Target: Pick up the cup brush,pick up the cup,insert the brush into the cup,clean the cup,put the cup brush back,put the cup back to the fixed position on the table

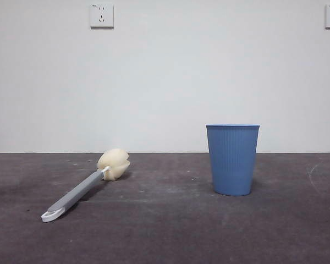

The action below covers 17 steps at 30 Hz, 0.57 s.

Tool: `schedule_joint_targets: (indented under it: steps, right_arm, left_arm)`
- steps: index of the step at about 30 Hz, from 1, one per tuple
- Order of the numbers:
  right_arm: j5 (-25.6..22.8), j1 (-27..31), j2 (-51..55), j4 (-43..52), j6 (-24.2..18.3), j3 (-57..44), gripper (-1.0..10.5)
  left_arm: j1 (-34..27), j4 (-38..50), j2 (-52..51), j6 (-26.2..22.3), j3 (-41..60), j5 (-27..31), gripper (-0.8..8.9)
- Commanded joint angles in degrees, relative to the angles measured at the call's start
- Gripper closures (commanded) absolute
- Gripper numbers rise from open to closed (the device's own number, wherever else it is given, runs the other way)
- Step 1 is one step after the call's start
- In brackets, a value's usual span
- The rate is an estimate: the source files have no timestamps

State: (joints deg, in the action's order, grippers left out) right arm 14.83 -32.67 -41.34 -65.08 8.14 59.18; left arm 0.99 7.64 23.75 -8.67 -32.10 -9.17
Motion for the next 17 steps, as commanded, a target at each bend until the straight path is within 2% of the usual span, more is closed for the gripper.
schedule_joint_targets:
  steps: [1,10,17]
  right_arm:
    - [-0.17,-0.11,0.11,0.15,-0.09,0.04,9.5]
    - [-0.17,-0.11,0.11,0.17,-0.09,0.04,9.5]
    - [-0.17,-0.11,0.11,0.15,-0.09,0.04,9.5]
  left_arm:
    - [-2.69,0.94,-2.08,-0.87,7.98,0.13,8.17]
    - [-4.9,0.39,-10.14,-0.87,22.93,0.31,8.17]
    - [-4.9,-5.95,-16.5,-0.17,28.87,0.28,8.17]
